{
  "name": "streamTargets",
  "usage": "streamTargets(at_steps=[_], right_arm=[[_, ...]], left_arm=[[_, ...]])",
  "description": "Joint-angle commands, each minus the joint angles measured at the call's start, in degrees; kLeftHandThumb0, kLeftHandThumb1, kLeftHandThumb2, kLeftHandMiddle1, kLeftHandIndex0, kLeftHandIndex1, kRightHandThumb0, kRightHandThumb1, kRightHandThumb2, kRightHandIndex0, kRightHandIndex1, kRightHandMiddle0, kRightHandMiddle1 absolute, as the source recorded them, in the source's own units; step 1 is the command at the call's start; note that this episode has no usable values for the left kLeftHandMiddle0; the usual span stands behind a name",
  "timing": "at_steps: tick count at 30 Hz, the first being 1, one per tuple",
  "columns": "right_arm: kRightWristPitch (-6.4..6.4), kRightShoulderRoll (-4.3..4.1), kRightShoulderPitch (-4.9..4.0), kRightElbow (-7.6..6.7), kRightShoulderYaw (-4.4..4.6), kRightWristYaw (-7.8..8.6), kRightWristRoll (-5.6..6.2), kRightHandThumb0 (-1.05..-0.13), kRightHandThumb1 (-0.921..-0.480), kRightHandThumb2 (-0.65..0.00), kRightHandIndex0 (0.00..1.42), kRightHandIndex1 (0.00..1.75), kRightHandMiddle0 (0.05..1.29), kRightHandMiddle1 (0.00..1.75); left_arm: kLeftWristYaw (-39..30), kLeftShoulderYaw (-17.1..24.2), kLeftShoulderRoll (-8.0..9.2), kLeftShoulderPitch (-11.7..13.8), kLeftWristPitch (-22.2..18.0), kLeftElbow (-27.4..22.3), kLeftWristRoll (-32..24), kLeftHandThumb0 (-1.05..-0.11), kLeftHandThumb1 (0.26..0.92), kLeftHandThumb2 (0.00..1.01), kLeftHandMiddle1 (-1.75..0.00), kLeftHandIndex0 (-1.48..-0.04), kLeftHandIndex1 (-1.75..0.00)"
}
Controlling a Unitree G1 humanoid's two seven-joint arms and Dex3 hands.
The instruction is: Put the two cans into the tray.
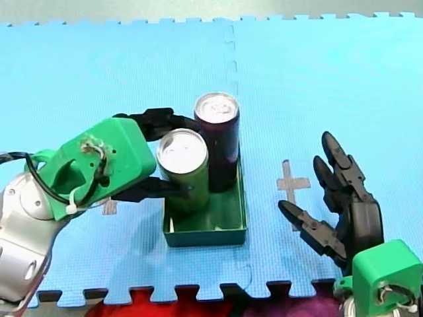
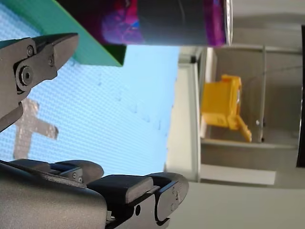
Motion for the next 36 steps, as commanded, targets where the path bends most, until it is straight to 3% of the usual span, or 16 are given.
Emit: streamTargets(at_steps=[1,3,4,7,9,21,22,24,25,26,28,31,36], right_arm=[[-0.41,-0.24,-0.01,0.19,-0.21,0.09,0.21,-0.824,-0.748,-0.001,0.35,0.0,0.34,0.0],[-0.4,-0.29,0.06,0.14,-0.22,0.16,0.25,-0.823,-0.748,-0.001,0.35,0.0,0.34,0.0],[-0.4,-0.3,0.11,0.08,-0.22,0.19,0.26,-0.824,-0.749,-0.001,0.35,0.0,0.34,0.0],[-0.4,-0.29,0.18,-0.04,-0.19,0.18,0.2,-0.827,-0.751,-0.002,0.35,0.0,0.34,0.0],[-0.44,-0.28,0.22,-0.06,-0.16,0.11,0.09,-0.83,-0.753,-0.002,0.34,0.0,0.34,0.0],[-0.38,-0.35,0.59,-0.5,-0.02,-0.22,-0.49,-0.85,-0.764,-0.003,0.34,0.0,0.34,0.0],[-0.36,-0.38,0.56,-0.43,-0.05,-0.2,-0.46,-0.852,-0.764,-0.002,0.34,0.0,0.34,0.0],[-0.33,-0.41,0.55,-0.36,-0.09,-0.13,-0.4,-0.854,-0.764,-0.002,0.34,0.0,0.34,0.0],[-0.3,-0.4,0.56,-0.36,-0.09,-0.11,-0.38,-0.854,-0.764,-0.001,0.34,0.0,0.34,0.0],[-0.28,-0.41,0.57,-0.37,-0.1,-0.08,-0.35,-0.854,-0.764,-0.001,0.34,0.0,0.34,0.0],[-0.26,-0.4,0.62,-0.43,-0.09,-0.05,-0.31,-0.854,-0.764,-0.001,0.34,0.0,0.34,0.0],[-0.25,-0.42,0.71,-0.57,-0.08,-0.03,-0.29,-0.855,-0.765,-0.001,0.34,0.0,0.34,0.0],[-0.47,-0.54,0.77,-0.56,-0.17,0.06,-0.21,-0.854,-0.765,-0.001,0.34,0.0,0.34,0.0]], left_arm=[[0.64,0.47,0.09,0.02,-1.96,0.34,-0.37,-0.955,0.921,0.56,-1.64,-0.62,-1.35],[0.75,0.44,0.15,0.12,-2.81,0.59,-0.42,-0.939,0.921,0.55,-1.69,-0.6,-1.44],[0.77,0.41,0.15,0.1,-2.91,0.66,-0.4,-0.931,0.921,0.54,-1.61,-0.6,-1.43],[0.66,0.44,0.18,0.03,-2.79,0.61,-0.44,-0.931,0.921,0.54,-1.3,-0.65,-1.19],[0.28,0.52,0.37,-0.03,-2.57,0.36,-0.61,-0.939,0.921,0.55,-1.25,-0.66,-1.13],[-2.22,0.62,1.99,0.53,-2.35,-1.55,-1.73,-0.988,0.921,0.6,-1.25,-0.64,-1.0],[-2.5,0.58,2.33,0.59,-2.62,-1.69,-1.77,-0.996,0.921,0.61,-1.26,-0.59,-0.94],[-3.1,0.26,3.3,0.71,-2.99,-2.11,-1.37,-1.019,0.921,0.63,-1.25,-0.53,-0.55],[-3.53,-0.43,4.41,0.76,-3.1,-2.47,-0.34,-1.036,0.921,0.64,-0.93,-0.46,-0.29],[-4.08,-1.08,5.42,0.78,-3.15,-2.78,0.54,-1.042,0.921,0.64,-0.64,-0.42,-0.16],[-5.48,-1.92,6.91,0.72,-3.19,-3.12,1.55,-1.047,0.921,0.66,-0.3,-0.32,-0.04],[-5.77,-1.82,6.93,0.36,-4.5,-1.29,1.36,-1.048,0.921,0.67,-0.18,-0.28,-0.01],[-5.2,-1.14,6.43,-0.38,-8.03,2.84,0.55,-1.048,0.921,0.67,-0.15,-0.27,0.0]])
